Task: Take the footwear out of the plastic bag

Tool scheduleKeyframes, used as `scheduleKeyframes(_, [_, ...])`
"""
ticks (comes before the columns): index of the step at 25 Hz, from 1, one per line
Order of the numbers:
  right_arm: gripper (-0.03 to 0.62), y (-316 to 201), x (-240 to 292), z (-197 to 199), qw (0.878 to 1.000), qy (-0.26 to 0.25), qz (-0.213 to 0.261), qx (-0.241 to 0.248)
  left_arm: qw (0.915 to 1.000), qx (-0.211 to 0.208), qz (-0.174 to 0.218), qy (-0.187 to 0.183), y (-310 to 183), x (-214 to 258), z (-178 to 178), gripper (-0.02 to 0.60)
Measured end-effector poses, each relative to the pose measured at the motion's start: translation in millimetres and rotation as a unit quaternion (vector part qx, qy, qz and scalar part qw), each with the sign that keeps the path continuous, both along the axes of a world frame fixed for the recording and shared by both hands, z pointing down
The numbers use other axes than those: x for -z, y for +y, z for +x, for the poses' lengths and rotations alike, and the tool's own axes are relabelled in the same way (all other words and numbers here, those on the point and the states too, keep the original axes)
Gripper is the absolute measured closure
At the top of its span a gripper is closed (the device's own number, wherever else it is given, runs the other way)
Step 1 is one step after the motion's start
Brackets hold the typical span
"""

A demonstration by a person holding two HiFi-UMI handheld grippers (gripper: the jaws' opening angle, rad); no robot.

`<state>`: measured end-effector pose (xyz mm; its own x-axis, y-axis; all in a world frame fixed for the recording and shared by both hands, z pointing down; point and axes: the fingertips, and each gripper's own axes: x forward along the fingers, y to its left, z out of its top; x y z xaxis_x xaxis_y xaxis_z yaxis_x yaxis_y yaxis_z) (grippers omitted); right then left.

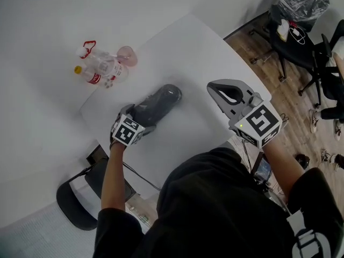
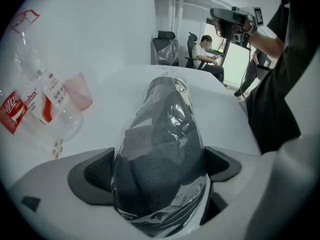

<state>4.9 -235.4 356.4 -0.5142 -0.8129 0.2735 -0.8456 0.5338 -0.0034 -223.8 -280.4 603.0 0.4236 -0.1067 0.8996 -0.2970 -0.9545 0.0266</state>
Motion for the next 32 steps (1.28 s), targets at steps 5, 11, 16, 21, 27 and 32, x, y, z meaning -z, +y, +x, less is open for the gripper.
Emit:
scheduleKeyframes(5, [0.575, -0.4, 5.4, 7.3, 1.000, 0.020, 0.013, 0.004, 0.9981, 0.000, 0.028, 0.054, 6.8, 25.6, 4.7, 0.020])
scheduleKeyframes(11, [0.574, 2.1, 32.7, 14.9, 0.999, -0.019, 0.027, 0.013, 0.9857, 0.005, 0.115, 0.124, 13.4, 96.8, 22.9, 0.020])
scheduleKeyframes(16, [0.574, 5.2, 62.8, 9.1, 0.998, -0.048, 0.019, 0.045, 0.9663, -0.025, 0.193, 0.169, 23.7, 158.1, 45.4, 0.020])
scheduleKeyframes(21, [0.571, 6.4, 89.1, -14.0, 0.993, -0.057, 0.002, 0.103, 0.9436, -0.025, 0.276, 0.182, 22.8, 211.6, 51.7, 0.020])
scheduleKeyframes(27, [0.410, 12.2, 106.3, -30.6, 0.982, -0.095, -0.027, 0.159, 0.9035, -0.033, 0.398, 0.156, 19.0, 257.6, 47.3, 0.020])
scheduleKeyframes(32, [0.408, 7.5, 126.1, -36.0, 0.983, -0.088, 0.000, 0.159, 0.8665, -0.041, 0.470, 0.162, 20.9, 284.4, 45.9, 0.020])
